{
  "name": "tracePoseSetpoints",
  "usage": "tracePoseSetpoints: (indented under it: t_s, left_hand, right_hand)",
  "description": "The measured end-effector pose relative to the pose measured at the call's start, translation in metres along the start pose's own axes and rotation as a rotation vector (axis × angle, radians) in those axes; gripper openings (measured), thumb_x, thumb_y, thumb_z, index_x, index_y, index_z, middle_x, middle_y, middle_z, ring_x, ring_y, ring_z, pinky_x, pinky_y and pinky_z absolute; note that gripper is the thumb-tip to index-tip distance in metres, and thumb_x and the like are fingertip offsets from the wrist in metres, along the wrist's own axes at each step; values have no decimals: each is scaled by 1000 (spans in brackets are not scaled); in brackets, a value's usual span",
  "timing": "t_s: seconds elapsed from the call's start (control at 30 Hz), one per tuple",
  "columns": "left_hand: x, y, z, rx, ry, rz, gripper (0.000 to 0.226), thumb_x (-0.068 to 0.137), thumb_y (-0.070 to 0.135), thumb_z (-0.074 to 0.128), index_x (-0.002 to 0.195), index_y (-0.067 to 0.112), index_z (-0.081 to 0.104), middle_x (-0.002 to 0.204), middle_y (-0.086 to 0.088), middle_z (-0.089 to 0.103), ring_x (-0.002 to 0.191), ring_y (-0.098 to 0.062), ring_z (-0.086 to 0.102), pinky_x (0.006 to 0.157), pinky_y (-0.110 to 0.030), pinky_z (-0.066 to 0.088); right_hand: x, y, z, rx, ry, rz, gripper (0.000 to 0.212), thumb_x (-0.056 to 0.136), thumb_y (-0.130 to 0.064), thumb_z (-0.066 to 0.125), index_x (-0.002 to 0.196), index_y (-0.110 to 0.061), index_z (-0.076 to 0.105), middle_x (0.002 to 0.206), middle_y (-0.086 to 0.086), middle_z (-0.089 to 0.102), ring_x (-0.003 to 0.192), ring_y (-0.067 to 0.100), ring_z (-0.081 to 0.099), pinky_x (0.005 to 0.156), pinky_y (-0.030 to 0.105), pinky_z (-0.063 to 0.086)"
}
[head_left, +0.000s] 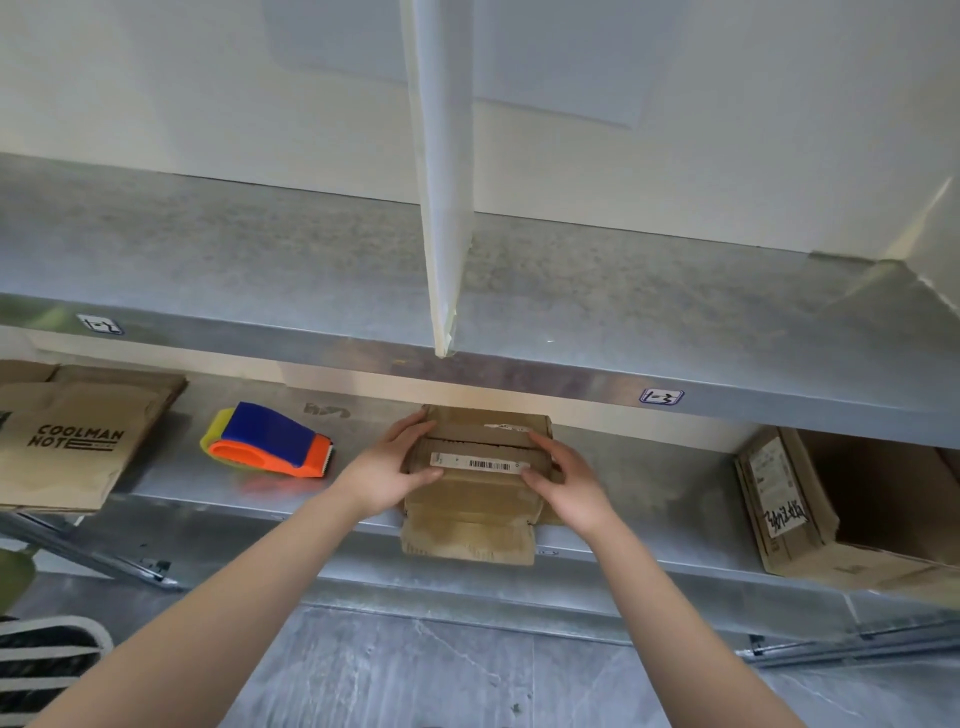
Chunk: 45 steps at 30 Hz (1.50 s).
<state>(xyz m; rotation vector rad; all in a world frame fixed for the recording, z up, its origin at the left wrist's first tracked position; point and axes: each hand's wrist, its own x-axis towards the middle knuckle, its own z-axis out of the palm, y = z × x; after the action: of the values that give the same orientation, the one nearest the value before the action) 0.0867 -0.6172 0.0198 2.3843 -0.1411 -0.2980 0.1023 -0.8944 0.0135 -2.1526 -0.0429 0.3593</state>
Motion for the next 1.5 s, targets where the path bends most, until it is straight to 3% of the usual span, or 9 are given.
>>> tracePoseSetpoints:
  t_s: [0.2,0.33,0.5,0.67,0.73,0.87,1.03,1.37,1.5]
  left_hand:
    - [-3,22,-19,226,27,40,74,93,51,51,153,35,11,160,16,4,148,-11,1,119,-38,20]
    - [-26,10,-37,513,113,161,72,93,64,33,152,39,1,160,14,3,149,-14,-3,119,-40,15]
    - [-59,-35,-65,710,109,130,79,84,70,11,153,33,9,161,4,10,149,-22,5,119,-41,6]
    - [-85,-90,-101,801,87,130,65,87,58,45,141,21,46,143,-8,50,133,-32,46,108,-50,34]
    - [-83,-116,-115,819,62,116,67,85,58,42,139,20,50,141,-7,52,132,-33,47,107,-52,34]
    - [-72,-160,-136,791,17,125,71,91,51,53,151,25,26,159,1,22,148,-26,15,119,-43,3]
    - [-50,-187,-150,780,-60,205,71,92,52,50,153,30,20,161,1,16,148,-26,9,118,-40,-5]
    - [-10,-193,-148,724,-142,201,71,90,42,58,151,32,24,156,-4,21,145,-29,9,118,-39,7]
    - [1,-196,-152,681,-186,210,62,87,33,60,143,34,35,138,0,41,124,-24,38,105,-33,30]
  right_hand:
    - [-11,-21,-5,-344,120,-96,61,93,-56,48,148,-42,25,160,-8,18,148,18,15,113,41,34]
    - [-22,-49,6,-610,157,-274,55,97,-56,36,148,-39,29,161,-10,18,150,15,4,115,43,33]
    - [-27,-97,60,-691,110,-472,53,98,-52,38,148,-35,34,159,-6,26,149,22,13,115,43,30]
    - [-16,-129,141,-699,30,-594,59,94,-50,35,147,-26,39,153,6,39,147,28,21,120,49,18]
    - [-8,-135,170,-732,-49,-579,61,94,-52,29,150,-27,32,155,7,34,149,27,16,121,50,13]
    - [9,-135,215,-770,-107,-438,59,100,-45,38,154,-29,20,161,5,19,151,25,5,122,48,4]
    - [24,-128,248,-728,-63,-244,62,98,-42,43,154,-32,17,163,3,14,151,26,5,122,46,9]
    - [39,-103,265,-686,-80,17,61,99,-47,39,153,-37,14,163,-2,11,151,22,9,114,39,32]
    - [45,-102,266,-659,-77,45,59,100,-49,36,153,-37,15,163,-3,12,150,21,10,112,39,34]
